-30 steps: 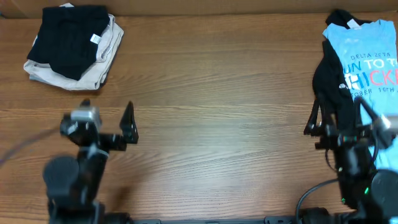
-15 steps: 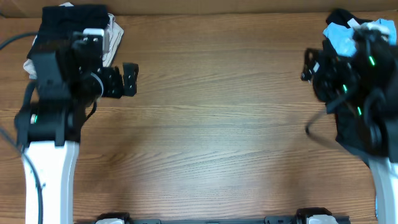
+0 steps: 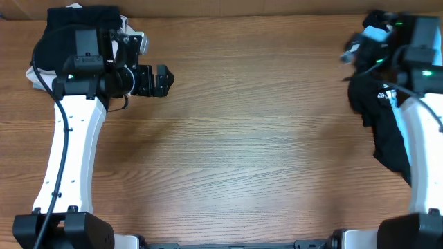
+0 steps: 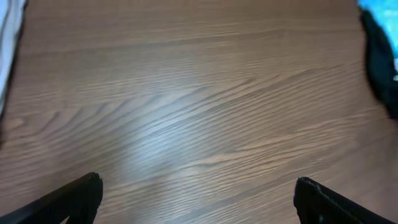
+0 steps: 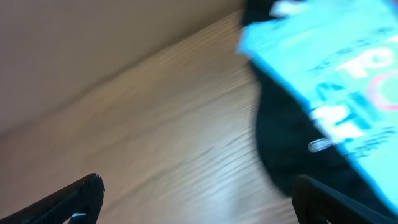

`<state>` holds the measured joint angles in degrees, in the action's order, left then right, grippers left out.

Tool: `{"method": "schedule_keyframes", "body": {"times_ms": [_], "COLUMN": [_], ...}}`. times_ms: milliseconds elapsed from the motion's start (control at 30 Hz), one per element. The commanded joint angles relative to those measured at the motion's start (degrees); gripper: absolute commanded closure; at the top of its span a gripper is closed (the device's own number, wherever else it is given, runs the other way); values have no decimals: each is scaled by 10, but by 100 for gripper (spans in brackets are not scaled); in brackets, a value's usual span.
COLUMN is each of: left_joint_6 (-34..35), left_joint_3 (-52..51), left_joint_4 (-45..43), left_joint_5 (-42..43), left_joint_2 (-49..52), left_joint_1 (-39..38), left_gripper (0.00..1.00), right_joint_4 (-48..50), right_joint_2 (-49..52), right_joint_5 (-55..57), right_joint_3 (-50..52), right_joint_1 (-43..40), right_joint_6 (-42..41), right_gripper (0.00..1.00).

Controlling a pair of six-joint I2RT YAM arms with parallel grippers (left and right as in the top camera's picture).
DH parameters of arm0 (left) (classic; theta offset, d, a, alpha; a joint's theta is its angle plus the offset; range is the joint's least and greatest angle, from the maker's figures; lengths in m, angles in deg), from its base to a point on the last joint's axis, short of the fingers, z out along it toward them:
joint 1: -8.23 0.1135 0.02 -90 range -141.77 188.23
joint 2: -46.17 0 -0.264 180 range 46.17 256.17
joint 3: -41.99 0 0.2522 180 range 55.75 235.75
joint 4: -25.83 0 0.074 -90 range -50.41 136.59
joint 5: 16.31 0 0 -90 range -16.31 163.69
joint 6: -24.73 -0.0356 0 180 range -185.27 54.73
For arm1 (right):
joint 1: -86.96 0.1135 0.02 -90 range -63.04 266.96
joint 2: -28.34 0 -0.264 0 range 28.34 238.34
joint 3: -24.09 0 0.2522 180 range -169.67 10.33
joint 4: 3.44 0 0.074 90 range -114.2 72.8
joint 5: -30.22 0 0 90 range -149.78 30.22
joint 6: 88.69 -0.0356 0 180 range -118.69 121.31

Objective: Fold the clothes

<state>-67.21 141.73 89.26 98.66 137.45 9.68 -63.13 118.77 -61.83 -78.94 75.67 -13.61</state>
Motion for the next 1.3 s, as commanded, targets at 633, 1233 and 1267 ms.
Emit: {"method": "schedule_keyframes", "body": {"times_ms": [633, 1233, 1267], "left_joint_6": [-2, -2, -2], "left_joint_3": [24, 24, 24], "left_joint_4": [-2, -4, -4], "left_joint_5": [32, 31, 31], "left_joint_2": [-10, -10, -10], "left_joint_1": [-9, -9, -9], "left_gripper": [0, 0, 0], "right_joint_4": [65, 84, 83], "right_joint_2": [308, 335, 335], "right_joint_5": [7, 7, 7], "right_joint_3": [-9, -7, -7], "right_joint_1": [-198, -195, -195], "right_joint_6": [26, 34, 34], "right_gripper": [19, 59, 60]}}
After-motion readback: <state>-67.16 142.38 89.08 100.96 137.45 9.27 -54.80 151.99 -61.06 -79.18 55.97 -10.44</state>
